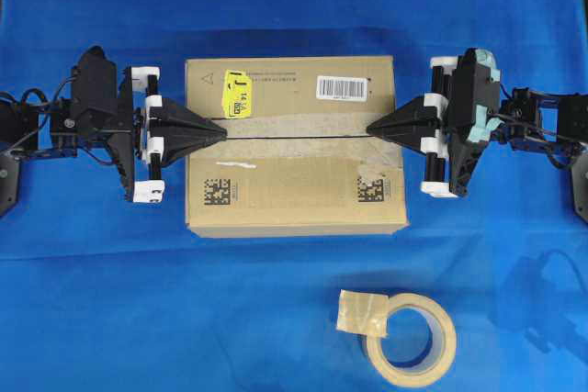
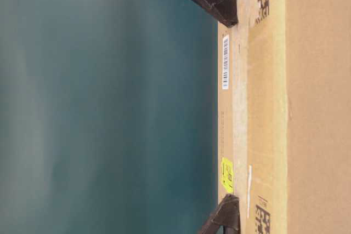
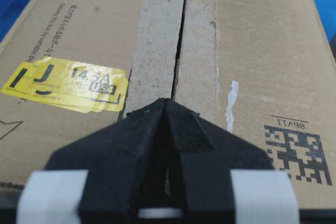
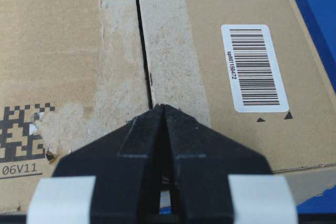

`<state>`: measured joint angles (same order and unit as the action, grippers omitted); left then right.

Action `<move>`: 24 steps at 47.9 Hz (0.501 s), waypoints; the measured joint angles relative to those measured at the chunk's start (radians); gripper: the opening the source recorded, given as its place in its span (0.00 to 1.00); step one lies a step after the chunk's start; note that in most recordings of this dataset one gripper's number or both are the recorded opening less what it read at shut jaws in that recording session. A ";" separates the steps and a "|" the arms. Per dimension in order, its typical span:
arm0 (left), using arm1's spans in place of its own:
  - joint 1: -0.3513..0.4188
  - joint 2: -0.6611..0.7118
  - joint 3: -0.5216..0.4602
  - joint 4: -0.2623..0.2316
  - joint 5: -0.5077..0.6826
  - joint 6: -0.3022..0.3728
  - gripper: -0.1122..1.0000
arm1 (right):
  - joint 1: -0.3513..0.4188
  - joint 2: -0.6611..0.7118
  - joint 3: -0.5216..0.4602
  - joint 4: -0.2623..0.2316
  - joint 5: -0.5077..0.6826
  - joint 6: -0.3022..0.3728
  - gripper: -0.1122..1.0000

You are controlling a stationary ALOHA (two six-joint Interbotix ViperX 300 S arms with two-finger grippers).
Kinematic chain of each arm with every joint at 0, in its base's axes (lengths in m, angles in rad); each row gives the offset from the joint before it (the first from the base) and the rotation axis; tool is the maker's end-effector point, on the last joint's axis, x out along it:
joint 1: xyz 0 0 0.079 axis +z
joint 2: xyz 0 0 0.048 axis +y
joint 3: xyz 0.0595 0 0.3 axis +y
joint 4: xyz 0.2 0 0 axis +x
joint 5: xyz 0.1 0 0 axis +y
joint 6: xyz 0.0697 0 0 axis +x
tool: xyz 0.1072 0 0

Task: Close the cardboard box.

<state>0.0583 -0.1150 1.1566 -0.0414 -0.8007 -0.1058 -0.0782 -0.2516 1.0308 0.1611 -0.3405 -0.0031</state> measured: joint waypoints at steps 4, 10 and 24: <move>-0.002 0.000 0.000 -0.002 0.000 0.000 0.10 | -0.002 0.002 0.000 0.000 0.002 0.000 0.10; -0.003 0.000 0.000 0.000 0.000 -0.002 0.10 | -0.002 0.000 0.002 0.000 0.002 0.000 0.10; -0.011 -0.002 0.000 -0.005 -0.002 -0.002 0.10 | -0.002 0.002 0.000 0.000 0.002 0.000 0.10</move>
<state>0.0476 -0.1166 1.1566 -0.0460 -0.8023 -0.1074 -0.0798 -0.2500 1.0308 0.1611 -0.3390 -0.0031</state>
